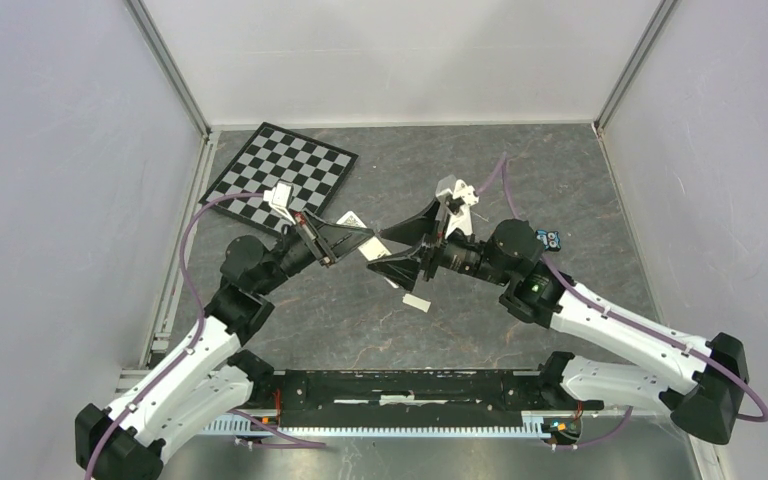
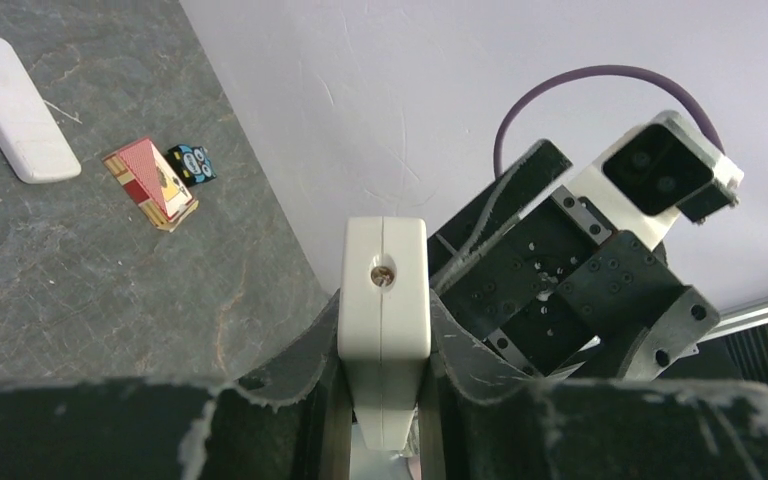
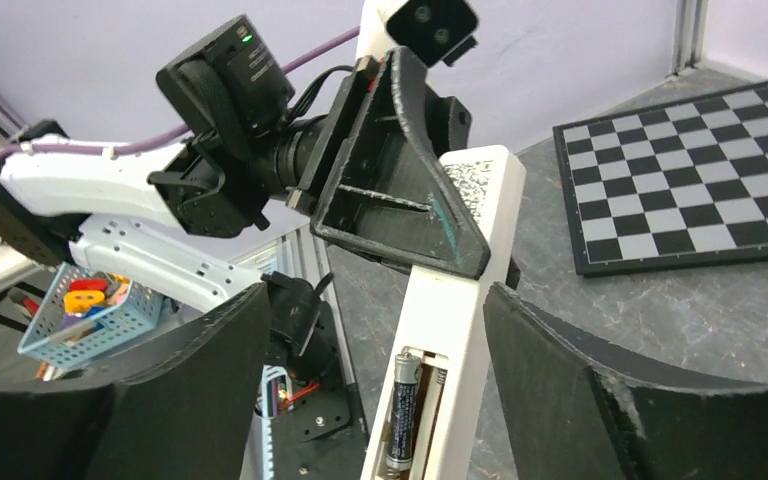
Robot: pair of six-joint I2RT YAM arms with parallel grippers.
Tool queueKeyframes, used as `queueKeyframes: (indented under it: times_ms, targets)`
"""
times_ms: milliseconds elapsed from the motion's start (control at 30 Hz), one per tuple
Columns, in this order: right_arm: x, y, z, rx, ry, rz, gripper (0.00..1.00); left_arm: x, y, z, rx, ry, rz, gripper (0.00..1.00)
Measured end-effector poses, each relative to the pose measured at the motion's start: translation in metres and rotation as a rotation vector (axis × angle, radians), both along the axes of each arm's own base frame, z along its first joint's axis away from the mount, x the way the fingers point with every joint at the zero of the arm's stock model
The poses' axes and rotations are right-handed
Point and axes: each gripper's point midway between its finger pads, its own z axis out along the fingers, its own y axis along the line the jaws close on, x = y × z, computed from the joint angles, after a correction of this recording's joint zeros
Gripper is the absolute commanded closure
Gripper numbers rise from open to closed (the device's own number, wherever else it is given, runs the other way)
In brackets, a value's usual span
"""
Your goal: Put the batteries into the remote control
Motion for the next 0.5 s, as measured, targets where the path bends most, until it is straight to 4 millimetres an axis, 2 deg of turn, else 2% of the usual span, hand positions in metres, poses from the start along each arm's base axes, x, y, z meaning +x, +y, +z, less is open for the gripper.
queueKeyframes:
  times_ms: [67, 200, 300, 500]
  targets:
    - [0.002, -0.001, 0.002, -0.003, 0.037, -0.015, 0.03, 0.000, 0.003, 0.000, 0.002, -0.015, 0.012, 0.98]
    - [0.012, -0.004, 0.002, -0.010, 0.120, -0.084, 0.02, 0.001, 0.008, 0.001, 0.009, -0.045, 0.043, 0.98]
    - [0.020, -0.009, -0.005, -0.011, 0.228, -0.147, 0.02, 0.003, 0.011, 0.000, 0.014, -0.063, 0.068, 0.98]
    - [0.024, -0.007, -0.017, 0.028, 0.442, -0.186, 0.02, 0.009, 0.019, 0.002, 0.021, -0.092, 0.127, 0.98]
